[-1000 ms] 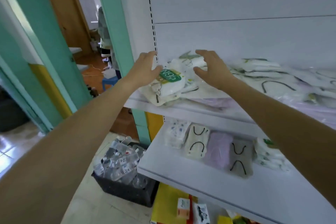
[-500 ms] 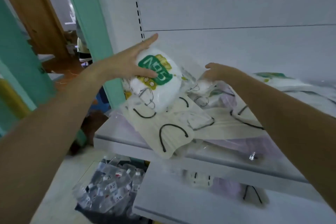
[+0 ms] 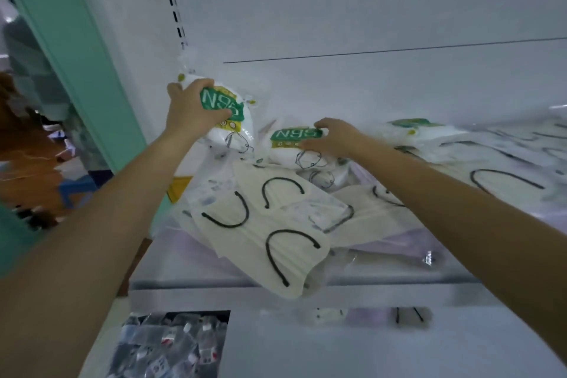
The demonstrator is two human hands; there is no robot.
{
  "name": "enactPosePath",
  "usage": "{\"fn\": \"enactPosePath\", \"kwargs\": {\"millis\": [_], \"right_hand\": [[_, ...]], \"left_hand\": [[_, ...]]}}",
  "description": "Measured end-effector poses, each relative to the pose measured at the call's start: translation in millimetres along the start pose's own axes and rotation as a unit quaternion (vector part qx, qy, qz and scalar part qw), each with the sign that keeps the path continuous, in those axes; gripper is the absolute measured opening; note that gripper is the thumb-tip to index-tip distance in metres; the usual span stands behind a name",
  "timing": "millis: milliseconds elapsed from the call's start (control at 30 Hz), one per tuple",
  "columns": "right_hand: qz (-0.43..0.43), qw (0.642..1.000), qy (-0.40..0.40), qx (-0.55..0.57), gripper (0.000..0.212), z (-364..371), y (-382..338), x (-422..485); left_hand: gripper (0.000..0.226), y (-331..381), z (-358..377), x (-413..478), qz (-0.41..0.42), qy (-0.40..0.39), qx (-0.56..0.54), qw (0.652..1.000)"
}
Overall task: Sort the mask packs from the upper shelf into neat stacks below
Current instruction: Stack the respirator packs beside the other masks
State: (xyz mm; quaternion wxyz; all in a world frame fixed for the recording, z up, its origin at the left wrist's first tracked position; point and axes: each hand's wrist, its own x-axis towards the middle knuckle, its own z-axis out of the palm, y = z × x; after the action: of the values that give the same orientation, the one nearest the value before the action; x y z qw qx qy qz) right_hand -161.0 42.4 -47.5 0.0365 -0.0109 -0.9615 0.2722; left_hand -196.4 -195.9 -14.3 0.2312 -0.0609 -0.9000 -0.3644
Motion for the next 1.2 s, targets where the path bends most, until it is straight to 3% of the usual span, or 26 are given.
{"fn": "enactPosePath", "kwargs": {"millis": [167, 300, 367, 433, 500, 567, 600, 733, 833, 933, 1000, 1067, 1133, 1200], "right_hand": [[-0.008, 0.986, 0.061, 0.153, 0.032, 8, -1, -13], [-0.054, 0.982, 0.166, 0.078, 0.03, 5, -8, -22], [-0.079, 0.97, 0.208, 0.095, 0.03, -6, -8, -25], [-0.093, 0.947, 0.25, 0.178, 0.03, -18, -5, -28], [-0.11, 0.9, 0.27, 0.324, 0.029, -29, -3, -33], [-0.13, 0.871, 0.267, 0.391, 0.028, -31, -5, -35], [-0.138, 0.878, 0.266, 0.373, 0.028, -28, -7, -37], [-0.162, 0.9, 0.257, 0.314, 0.031, -23, -3, -46], [-0.116, 0.916, 0.247, 0.295, 0.028, -43, 20, -53], [-0.032, 0.96, 0.257, 0.107, 0.048, -74, 65, -51], [0.023, 0.988, 0.155, -0.018, 0.068, -90, 96, -53], [0.074, 0.993, 0.031, -0.081, 0.076, -93, 119, -55], [0.077, 0.987, -0.003, -0.139, 0.064, -87, 132, -53], [0.044, 0.982, 0.043, -0.178, 0.042, -82, 140, -47]], "left_hand": [[0.066, 5, 5, 5, 0.004, -0.003, -0.022, 1.0], [0.066, 7, 6, 3, 0.02, 0.003, -0.025, 0.999], [0.066, 8, 3, 1, 0.036, 0.017, -0.033, 0.999], [0.062, 14, 0, -2, 0.035, 0.017, -0.062, 0.997], [0.062, 26, -1, -5, 0.006, -0.02, -0.134, 0.991], [0.083, 43, -1, -9, -0.04, -0.082, -0.233, 0.968], [0.088, 48, 3, -9, -0.051, -0.111, -0.274, 0.954], [0.065, 73, 25, -24, -0.015, -0.198, -0.296, 0.934], [0.075, 82, 41, -24, 0.006, -0.19, -0.329, 0.925], [0.094, 94, 52, -25, 0.047, -0.173, -0.32, 0.93], [0.094, 106, 61, -26, 0.103, -0.165, -0.284, 0.939], [0.083, 115, 73, -24, 0.133, -0.15, -0.237, 0.951], [0.072, 122, 84, -27, 0.145, -0.151, -0.177, 0.962], [0.065, 127, 95, -33, 0.151, -0.156, -0.108, 0.97]]}}
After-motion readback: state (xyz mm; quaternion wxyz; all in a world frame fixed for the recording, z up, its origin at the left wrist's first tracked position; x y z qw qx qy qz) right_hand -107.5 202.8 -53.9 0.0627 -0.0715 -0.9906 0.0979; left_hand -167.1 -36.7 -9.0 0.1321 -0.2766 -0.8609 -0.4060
